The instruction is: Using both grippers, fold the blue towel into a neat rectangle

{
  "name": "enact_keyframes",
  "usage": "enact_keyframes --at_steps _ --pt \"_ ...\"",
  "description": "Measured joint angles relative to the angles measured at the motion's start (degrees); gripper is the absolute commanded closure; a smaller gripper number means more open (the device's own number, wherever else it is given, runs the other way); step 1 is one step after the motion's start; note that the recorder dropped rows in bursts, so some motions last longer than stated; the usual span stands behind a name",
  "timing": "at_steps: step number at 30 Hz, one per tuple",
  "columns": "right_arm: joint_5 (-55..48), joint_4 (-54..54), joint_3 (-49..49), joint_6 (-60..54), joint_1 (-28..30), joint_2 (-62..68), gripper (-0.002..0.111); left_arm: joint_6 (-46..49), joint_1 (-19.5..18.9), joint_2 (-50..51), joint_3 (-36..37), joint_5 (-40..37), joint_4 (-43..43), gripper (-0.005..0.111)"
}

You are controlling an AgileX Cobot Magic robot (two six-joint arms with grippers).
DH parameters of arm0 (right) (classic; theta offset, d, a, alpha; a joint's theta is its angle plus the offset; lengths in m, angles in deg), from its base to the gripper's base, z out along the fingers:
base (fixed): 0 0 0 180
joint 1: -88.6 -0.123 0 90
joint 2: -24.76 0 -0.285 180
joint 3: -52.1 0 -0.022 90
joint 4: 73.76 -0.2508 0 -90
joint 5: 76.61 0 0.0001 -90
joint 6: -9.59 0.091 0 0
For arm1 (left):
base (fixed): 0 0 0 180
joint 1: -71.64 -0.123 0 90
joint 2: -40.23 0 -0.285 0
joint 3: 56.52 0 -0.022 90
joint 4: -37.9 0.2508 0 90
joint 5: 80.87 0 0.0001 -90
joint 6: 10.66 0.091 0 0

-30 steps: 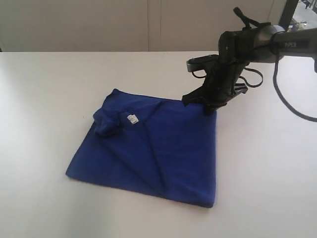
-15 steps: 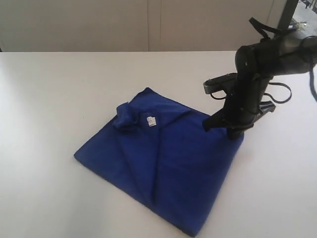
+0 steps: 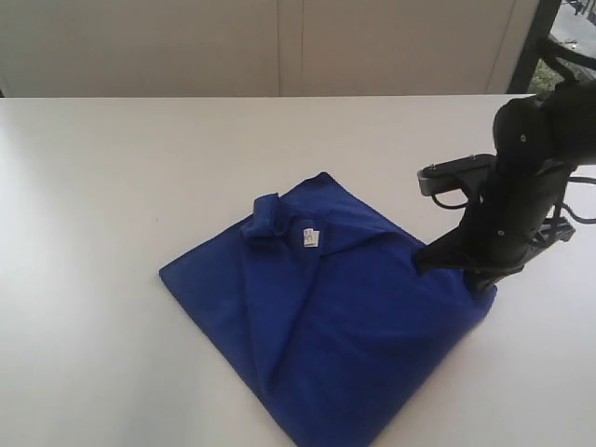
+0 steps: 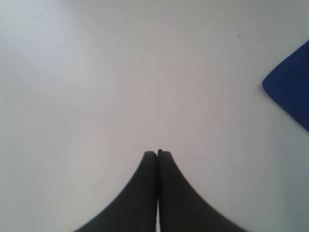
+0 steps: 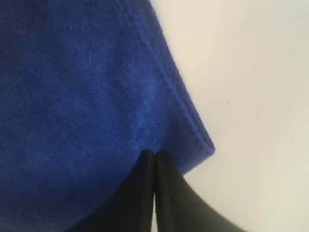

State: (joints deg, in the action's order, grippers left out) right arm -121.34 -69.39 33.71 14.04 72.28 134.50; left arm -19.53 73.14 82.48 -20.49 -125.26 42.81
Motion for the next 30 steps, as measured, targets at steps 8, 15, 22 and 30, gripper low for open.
enact_keyframes --at_steps 8,15,22,30 --pt "4.08 -2.45 -0.02 -0.57 0.0 -5.88 0.108 0.0 0.0 0.0 0.0 0.0 0.0 0.107" --pt "8.24 -7.4 -0.02 -10.09 -0.41 -9.23 0.108 0.0 0.0 0.0 0.0 0.0 0.0 0.107" --pt "11.72 -12.71 -0.02 -16.92 -3.8 -8.54 0.108 0.0 0.0 0.0 0.0 0.16 -0.46 0.107" --pt "10.87 -14.89 8.04 -19.02 -4.23 -2.25 0.108 7.53 0.0 4.43 0.36 1.46 -15.0 0.107"
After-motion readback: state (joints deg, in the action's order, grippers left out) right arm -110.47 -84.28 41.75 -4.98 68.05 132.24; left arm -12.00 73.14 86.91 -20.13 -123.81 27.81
